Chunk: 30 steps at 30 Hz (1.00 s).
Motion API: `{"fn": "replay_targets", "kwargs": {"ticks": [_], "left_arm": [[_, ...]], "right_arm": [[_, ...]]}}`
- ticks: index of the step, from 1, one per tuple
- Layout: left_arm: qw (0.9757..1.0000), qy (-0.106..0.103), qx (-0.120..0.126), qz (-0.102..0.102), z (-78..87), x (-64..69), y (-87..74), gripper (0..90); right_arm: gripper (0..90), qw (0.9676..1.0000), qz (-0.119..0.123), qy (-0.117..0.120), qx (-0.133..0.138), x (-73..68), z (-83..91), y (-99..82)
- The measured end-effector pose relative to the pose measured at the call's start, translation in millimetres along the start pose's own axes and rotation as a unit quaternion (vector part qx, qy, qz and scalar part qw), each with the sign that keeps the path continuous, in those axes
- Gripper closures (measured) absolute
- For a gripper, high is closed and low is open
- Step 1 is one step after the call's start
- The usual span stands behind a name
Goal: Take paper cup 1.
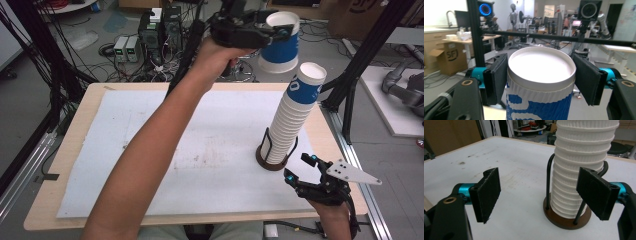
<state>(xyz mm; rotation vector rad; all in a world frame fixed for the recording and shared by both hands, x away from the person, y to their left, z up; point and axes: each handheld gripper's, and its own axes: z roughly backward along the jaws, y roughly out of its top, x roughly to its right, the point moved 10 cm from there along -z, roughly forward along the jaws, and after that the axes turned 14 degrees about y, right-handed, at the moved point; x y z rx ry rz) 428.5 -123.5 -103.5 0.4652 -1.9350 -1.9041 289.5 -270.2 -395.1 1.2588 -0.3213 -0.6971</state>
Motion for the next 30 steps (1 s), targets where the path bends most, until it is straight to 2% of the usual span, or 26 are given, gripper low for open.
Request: {"fn": "replay_targets", "kwargs": {"ticks": [2, 4, 6, 7, 10, 11, 13, 14, 15, 16, 19, 21, 23, 26, 27, 30], "left_arm": [[0.9999, 0.011, -0.003, 0.006, 18.3, -15.2, -9.1, 31.4], [0.9998, 0.015, -0.006, 0.006, 31.1, -23.5, -16.5, 31.5], [0.9998, 0.017, -0.011, 0.002, 37.4, -27.2, -20.3, 31.4], [0.9995, 0.022, -0.021, -0.005, 49.9, -34.4, -26.5, 31.4], [0.9992, 0.029, -0.025, -0.009, 69.8, -43.4, -31.5, 31.4], [0.9992, 0.029, -0.025, -0.009, 69.8, -43.4, -31.5, 31.4], [0.9987, 0.035, -0.032, -0.016, 83.2, -49.6, -35.7, 31.4], [0.9983, 0.042, -0.037, -0.018, 97.2, -55.9, -40.4, 31.4], [0.9983, 0.042, -0.037, -0.018, 97.2, -55.9, -40.4, 31.4], [0.9980, 0.048, -0.037, -0.014, 111.6, -61.9, -44.7, 31.4], [0.9973, 0.060, -0.041, -0.011, 132.1, -72.1, -53.0, 31.4], [0.9972, 0.062, -0.041, -0.009, 138.5, -75.1, -55.6, 31.4], [0.9966, 0.071, -0.040, -0.007, 155.9, -81.9, -61.3, 31.4], [0.9963, 0.076, -0.039, -0.008, 166.7, -85.0, -64.3, 31.4], [0.9960, 0.080, -0.038, -0.011, 177.2, -87.3, -68.0, 31.4], [0.9956, 0.083, -0.040, -0.014, 186.5, -88.8, -73.2, 31.4]], "right_arm": [[20.1, 1.0000, 0.002, 0.004, 0.000, -2.4, -2.2, 0.3], [20.1, 1.0000, 0.003, 0.007, -0.003, -5.2, -5.1, 0.1], [20.1, 0.9999, 0.005, 0.010, -0.005, -8.0, -8.1, 0.2], [20.1, 0.9999, 0.006, 0.012, -0.006, -8.9, -9.7, 0.2], [20.1, 0.9998, 0.005, 0.016, -0.009, -12.0, -15.3, -0.9], [20.1, 0.9998, 0.007, 0.017, -0.011, -12.7, -17.1, -1.4], [20.1, 0.9997, 0.004, 0.021, -0.015, -15.4, -20.9, -3.2], [20.1, 0.9996, 0.008, 0.023, -0.017, -16.1, -23.0, -3.7], [20.1, 0.9996, 0.008, 0.023, -0.017, -16.1, -23.0, -3.7], [20.1, 0.9994, 0.008, 0.026, -0.020, -18.7, -27.0, -5.3], [20.1, 0.9992, 0.011, 0.031, -0.025, -21.9, -32.7, -7.2], [20.1, 0.9990, 0.009, 0.034, -0.028, -24.4, -36.2, -8.3], [20.1, 0.9988, 0.011, 0.037, -0.031, -26.6, -39.9, -8.9], [20.1, 0.9985, 0.014, 0.040, -0.034, -28.5, -43.1, -9.5], [20.1, 0.9984, 0.017, 0.041, -0.036, -29.9, -46.5, -9.9], [20.1, 0.9981, 0.018, 0.044, -0.039, -31.9, -50.9, -10.2]]}}
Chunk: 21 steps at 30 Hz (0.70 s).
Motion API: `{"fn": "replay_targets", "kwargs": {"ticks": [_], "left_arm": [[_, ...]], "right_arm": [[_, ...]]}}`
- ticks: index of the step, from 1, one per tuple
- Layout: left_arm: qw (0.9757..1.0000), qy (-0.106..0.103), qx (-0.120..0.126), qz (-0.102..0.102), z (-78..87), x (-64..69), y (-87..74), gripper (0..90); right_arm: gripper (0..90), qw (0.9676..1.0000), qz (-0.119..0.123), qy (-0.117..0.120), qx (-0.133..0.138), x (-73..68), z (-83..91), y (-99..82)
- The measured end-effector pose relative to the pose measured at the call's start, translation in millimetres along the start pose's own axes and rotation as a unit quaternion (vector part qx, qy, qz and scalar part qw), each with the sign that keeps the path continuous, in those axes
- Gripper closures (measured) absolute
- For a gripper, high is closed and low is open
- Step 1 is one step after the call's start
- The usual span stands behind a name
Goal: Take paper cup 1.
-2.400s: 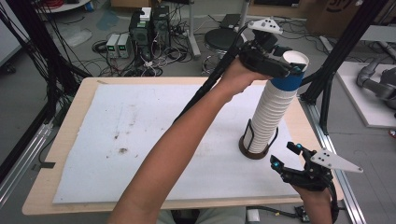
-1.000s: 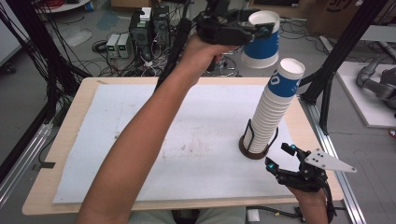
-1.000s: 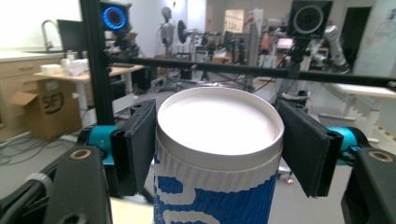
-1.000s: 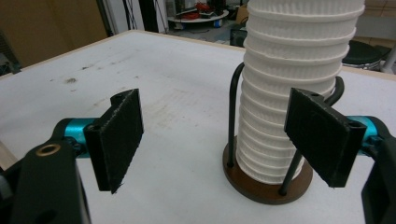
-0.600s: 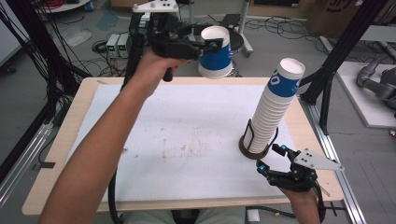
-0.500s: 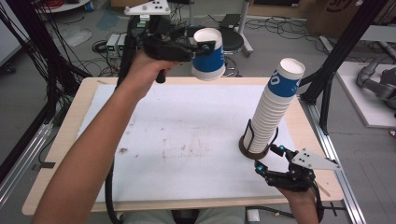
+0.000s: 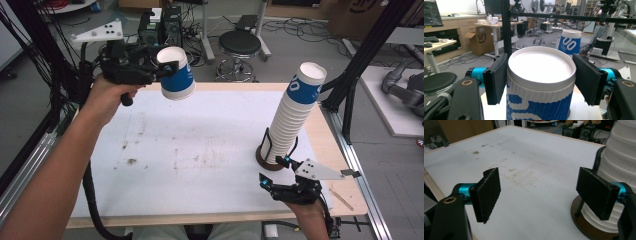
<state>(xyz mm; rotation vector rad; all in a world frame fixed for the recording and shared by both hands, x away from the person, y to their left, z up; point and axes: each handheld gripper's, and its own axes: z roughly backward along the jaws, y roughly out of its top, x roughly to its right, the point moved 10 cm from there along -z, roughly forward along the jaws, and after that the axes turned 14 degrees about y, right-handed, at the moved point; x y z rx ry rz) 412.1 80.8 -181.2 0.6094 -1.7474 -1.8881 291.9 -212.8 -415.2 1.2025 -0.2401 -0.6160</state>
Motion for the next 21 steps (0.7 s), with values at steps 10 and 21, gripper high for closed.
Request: {"fn": "replay_targets", "kwargs": {"ticks": [10, 21], "left_arm": [[0.9996, 0.004, -0.021, -0.017, 19.2, 3.9, -36.5, 31.4], [0.9995, 0.005, -0.028, -0.013, 24.9, 10.7, -71.1, 31.4]], "right_arm": [[20.1, 0.9995, 0.018, 0.023, -0.010, -9.2, -24.3, 5.3], [20.1, 0.9984, 0.031, 0.042, -0.024, -11.6, -47.0, 9.3]]}}
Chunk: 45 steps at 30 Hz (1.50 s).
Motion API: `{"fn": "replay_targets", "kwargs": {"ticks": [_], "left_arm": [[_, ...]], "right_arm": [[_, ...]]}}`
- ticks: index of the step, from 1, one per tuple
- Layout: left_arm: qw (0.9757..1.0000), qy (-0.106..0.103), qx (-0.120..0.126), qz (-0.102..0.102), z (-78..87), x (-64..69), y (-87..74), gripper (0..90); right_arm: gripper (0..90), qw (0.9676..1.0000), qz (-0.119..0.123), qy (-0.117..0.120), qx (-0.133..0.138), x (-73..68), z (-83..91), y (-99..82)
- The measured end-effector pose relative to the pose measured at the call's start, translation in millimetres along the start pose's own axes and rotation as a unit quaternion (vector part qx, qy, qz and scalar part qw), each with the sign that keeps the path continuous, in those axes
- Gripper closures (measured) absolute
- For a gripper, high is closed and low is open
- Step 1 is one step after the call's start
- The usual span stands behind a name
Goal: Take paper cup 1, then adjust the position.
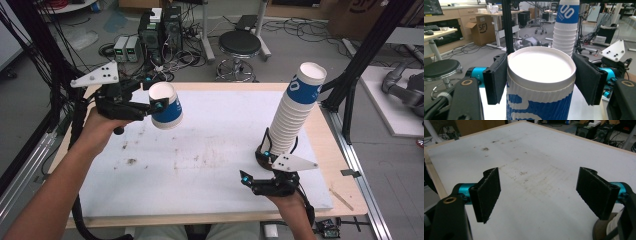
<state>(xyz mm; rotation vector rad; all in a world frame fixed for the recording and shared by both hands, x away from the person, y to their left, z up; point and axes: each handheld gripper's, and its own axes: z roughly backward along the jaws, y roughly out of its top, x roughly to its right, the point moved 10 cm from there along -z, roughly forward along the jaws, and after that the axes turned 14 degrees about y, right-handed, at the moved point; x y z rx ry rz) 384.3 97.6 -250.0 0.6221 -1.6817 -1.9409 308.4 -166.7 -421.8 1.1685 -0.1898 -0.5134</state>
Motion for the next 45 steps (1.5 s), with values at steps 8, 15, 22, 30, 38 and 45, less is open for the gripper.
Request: {"fn": "replay_targets", "kwargs": {"ticks": [8, 15, 22, 30, 38, 45], "left_arm": [[0.9998, -0.010, -0.001, 0.018, -4.1, 9.0, -29.1, 31.5], [0.9997, -0.013, -0.009, 0.021, -10.4, 14.6, -47.1, 31.5], [0.9991, -0.006, -0.003, 0.042, -12.9, 10.5, -60.6, 31.5], [0.9987, -0.008, -0.010, 0.049, -16.2, 11.0, -75.3, 31.5], [0.9986, -0.021, -0.004, 0.049, -19.4, 23.6, -78.6, 31.4], [0.9983, -0.029, -0.004, 0.051, -21.6, 32.7, -86.3, 31.4]], "right_arm": [[20.1, 0.9999, 0.003, 0.012, -0.004, -0.3, -14.6, 6.6], [20.1, 0.9998, 0.005, 0.017, -0.008, 1.0, -22.3, 8.4], [20.1, 0.9998, 0.008, 0.017, -0.008, 1.7, -21.3, 9.1], [20.1, 0.9999, 0.009, 0.015, -0.003, 3.7, -17.5, 8.8], [20.1, 0.9997, 0.010, 0.024, -0.004, -0.5, -20.6, 9.7], [20.1, 0.9985, 0.014, 0.053, 0.005, -7.8, -28.3, 15.5]]}}
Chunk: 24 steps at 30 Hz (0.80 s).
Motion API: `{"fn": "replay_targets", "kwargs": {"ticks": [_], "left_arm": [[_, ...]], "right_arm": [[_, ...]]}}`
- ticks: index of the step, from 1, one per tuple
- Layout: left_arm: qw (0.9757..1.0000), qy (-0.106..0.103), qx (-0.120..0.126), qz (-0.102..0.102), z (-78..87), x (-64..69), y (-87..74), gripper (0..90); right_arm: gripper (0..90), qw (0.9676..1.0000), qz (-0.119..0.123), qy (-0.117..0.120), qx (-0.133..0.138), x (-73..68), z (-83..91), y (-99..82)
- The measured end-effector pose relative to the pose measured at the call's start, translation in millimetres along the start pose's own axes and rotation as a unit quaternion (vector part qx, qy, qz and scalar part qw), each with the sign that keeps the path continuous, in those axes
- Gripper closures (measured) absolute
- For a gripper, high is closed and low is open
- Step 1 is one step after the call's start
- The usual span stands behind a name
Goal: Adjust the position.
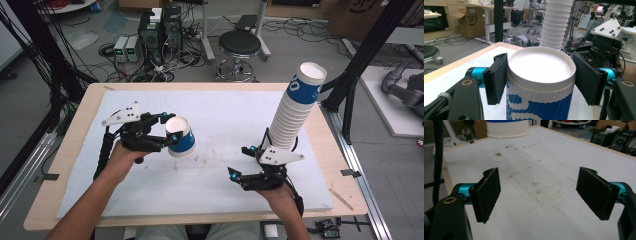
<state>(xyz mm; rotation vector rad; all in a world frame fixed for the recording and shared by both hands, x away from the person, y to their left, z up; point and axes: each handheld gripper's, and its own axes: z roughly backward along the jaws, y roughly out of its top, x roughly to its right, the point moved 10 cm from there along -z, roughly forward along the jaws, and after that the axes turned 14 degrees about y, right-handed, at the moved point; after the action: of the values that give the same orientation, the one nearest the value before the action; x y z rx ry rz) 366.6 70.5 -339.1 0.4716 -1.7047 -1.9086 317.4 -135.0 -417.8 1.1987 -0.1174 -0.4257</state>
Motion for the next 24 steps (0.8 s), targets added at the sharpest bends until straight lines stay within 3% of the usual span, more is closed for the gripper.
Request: {"fn": "replay_targets", "kwargs": {"ticks": [6, 12, 19, 21, 24], "left_arm": [[1.0000, -0.008, 0.000, -0.002, -2.3, 8.8, -8.6, 31.4], [0.9998, -0.016, -0.007, -0.008, -5.1, 19.3, -20.6, 31.4], [0.9995, -0.027, -0.004, -0.013, -4.5, 27.1, -21.9, 31.4], [0.9994, -0.031, -0.004, -0.014, -4.8, 29.5, -22.4, 31.4], [0.9993, -0.035, -0.003, -0.015, -5.9, 32.6, -22.2, 31.4]], "right_arm": [[20.0, 0.9995, 0.011, 0.027, 0.008, -2.1, -8.6, 6.0], [20.0, 0.9966, 0.029, 0.076, 0.010, -12.4, -26.2, 17.4], [20.0, 0.9942, 0.025, 0.104, 0.009, -18.9, -40.1, 25.2], [20.0, 0.9923, 0.044, 0.115, 0.010, -19.9, -46.2, 28.2], [20.0, 0.9911, 0.052, 0.122, 0.004, -21.4, -54.1, 29.2]]}}
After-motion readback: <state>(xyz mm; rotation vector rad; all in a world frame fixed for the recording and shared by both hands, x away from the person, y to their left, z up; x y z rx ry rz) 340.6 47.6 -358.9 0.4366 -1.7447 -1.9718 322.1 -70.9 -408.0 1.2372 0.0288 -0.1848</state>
